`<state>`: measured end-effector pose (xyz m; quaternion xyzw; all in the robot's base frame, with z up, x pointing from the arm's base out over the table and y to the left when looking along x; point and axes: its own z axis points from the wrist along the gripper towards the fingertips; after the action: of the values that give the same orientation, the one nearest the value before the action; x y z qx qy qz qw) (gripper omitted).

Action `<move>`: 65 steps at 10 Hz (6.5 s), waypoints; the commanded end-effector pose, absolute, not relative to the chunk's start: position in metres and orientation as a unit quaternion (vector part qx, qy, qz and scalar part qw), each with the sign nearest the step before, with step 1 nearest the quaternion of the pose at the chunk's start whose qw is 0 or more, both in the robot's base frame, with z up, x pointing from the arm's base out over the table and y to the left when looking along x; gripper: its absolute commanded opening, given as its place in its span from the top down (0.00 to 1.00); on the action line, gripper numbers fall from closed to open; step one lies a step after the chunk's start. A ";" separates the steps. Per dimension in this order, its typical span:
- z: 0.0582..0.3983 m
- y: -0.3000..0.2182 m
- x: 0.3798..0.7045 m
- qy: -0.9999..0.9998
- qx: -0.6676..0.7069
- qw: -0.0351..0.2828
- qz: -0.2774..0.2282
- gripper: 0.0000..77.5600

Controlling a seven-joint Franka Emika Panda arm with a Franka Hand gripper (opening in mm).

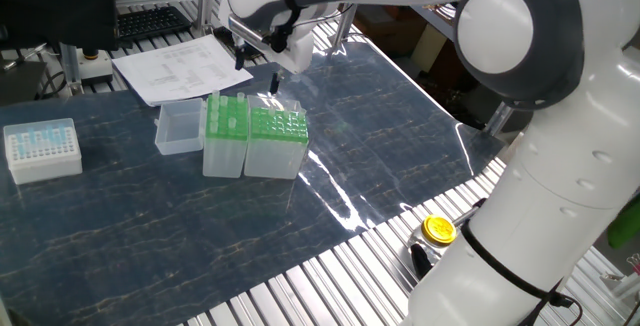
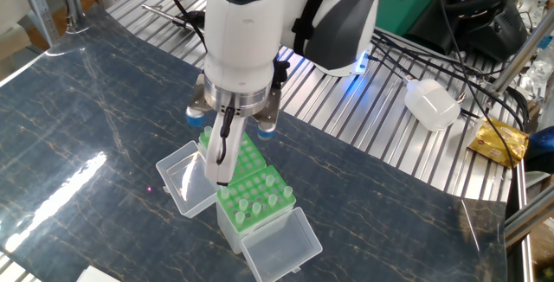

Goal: Transfer all large pipette tips from one holder to another

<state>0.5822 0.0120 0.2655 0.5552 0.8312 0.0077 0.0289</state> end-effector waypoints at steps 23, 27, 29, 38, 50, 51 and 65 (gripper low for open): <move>0.211 -0.017 0.544 0.829 0.558 0.032 0.007 0.00; 0.209 -0.017 0.541 0.829 0.558 0.032 0.008 0.00; 0.209 -0.017 0.541 0.829 0.558 0.033 0.008 0.98; 0.209 -0.017 0.541 0.829 0.558 0.033 0.008 0.98; 0.226 -0.005 0.547 0.826 0.563 0.033 0.009 0.98; 0.230 -0.004 0.549 0.826 0.562 0.034 0.009 0.98; 0.271 -0.006 0.539 0.845 0.533 0.046 0.008 0.98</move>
<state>0.5428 -0.0024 0.2575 0.5439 0.8382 0.0074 0.0383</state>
